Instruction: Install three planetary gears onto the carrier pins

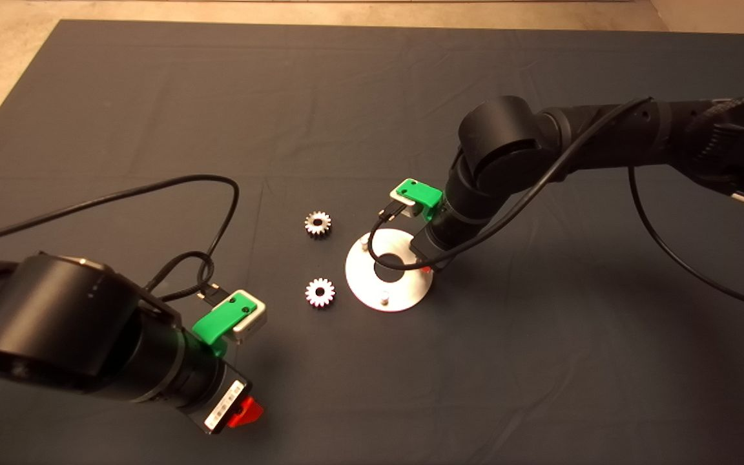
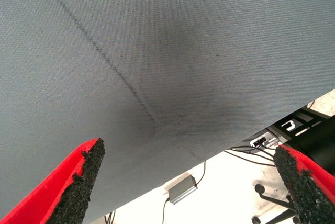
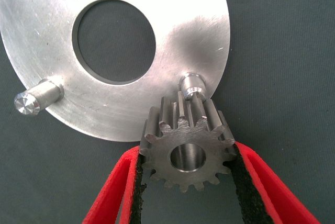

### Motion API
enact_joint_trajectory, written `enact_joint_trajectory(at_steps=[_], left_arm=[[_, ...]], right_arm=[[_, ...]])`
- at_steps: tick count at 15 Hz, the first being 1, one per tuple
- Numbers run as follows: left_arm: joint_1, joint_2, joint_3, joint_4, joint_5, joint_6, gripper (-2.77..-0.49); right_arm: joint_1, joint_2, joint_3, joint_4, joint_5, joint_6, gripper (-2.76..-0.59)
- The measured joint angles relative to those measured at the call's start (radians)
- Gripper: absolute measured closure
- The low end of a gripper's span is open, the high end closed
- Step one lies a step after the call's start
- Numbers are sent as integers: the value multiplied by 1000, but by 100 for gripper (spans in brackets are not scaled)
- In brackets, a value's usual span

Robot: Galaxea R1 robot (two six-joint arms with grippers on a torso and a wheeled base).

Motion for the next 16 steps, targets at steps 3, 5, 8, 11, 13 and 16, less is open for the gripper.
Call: enact_joint_trajectory(at_steps=[3,5,8,11,13,16], left_arm=[[0,0,0,0,0,0,-233],[-1,0,0,0,0,0,-233],[-8,0,0,0,0,0,-233],[-8,0,0,0,0,0,-233],[-8,0,0,0,0,0,-233],[-8,0,0,0,0,0,-233]], right_arm=[[0,3,-11,0,0,0,-104],[0,12,-20,0,-2,0,-104],[1,31,-41,0,-6,0,-104],[3,46,-57,0,-9,0,-104],[4,53,-67,0,-11,0,-104],[6,53,-75,0,-6,-1,-104]])
